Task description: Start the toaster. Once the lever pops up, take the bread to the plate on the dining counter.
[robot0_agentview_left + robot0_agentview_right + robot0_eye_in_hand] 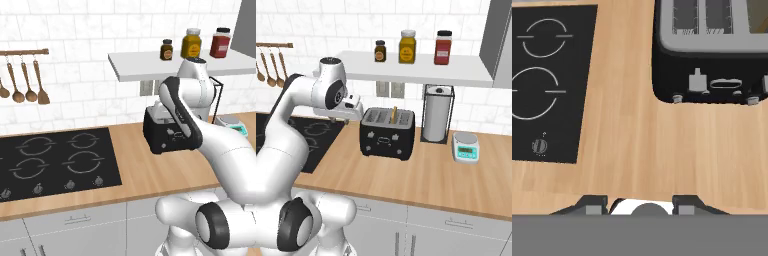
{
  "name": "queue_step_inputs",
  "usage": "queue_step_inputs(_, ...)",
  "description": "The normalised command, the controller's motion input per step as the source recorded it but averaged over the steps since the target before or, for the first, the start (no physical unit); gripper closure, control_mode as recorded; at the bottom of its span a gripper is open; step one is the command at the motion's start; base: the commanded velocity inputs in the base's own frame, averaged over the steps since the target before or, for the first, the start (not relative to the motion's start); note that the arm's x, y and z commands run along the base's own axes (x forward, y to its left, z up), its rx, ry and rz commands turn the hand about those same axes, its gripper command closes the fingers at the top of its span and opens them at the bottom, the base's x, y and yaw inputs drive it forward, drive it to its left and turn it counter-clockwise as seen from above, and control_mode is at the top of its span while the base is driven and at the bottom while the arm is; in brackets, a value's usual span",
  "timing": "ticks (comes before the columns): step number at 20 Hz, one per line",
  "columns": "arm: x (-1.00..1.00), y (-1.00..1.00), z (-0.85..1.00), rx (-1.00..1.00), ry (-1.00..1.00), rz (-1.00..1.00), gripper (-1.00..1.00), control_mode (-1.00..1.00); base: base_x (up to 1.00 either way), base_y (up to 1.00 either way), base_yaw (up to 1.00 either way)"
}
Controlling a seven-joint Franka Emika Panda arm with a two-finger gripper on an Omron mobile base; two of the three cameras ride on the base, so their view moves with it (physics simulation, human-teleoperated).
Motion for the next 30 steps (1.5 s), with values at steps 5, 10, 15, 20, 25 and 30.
queue_step_inputs(5, 0.00, -0.27, 0.00, 0.04, -0.07, 0.03, -1.00, -1.00, 0.00, 0.00, 0.00)
queue_step_inputs(10, 0.00, -0.56, -0.10, 0.00, -0.09, 0.02, -1.00, -1.00, 0.00, 0.00, 0.00)
queue_step_inputs(15, 0.00, -0.70, -0.18, 0.00, -0.08, 0.00, -1.00, -1.00, 0.00, 0.00, 0.00)
queue_step_inputs(20, 0.00, -0.84, -0.27, 0.00, -0.05, 0.00, -1.00, -1.00, 0.00, 0.00, 0.00)
queue_step_inputs(25, 0.14, -0.76, -0.22, 0.00, 0.00, -0.03, -1.00, -1.00, 0.00, 0.00, 0.00)
queue_step_inputs(30, 0.35, -0.42, -0.14, 0.01, 0.00, -0.03, -1.00, -1.00, 0.00, 0.00, 0.00)
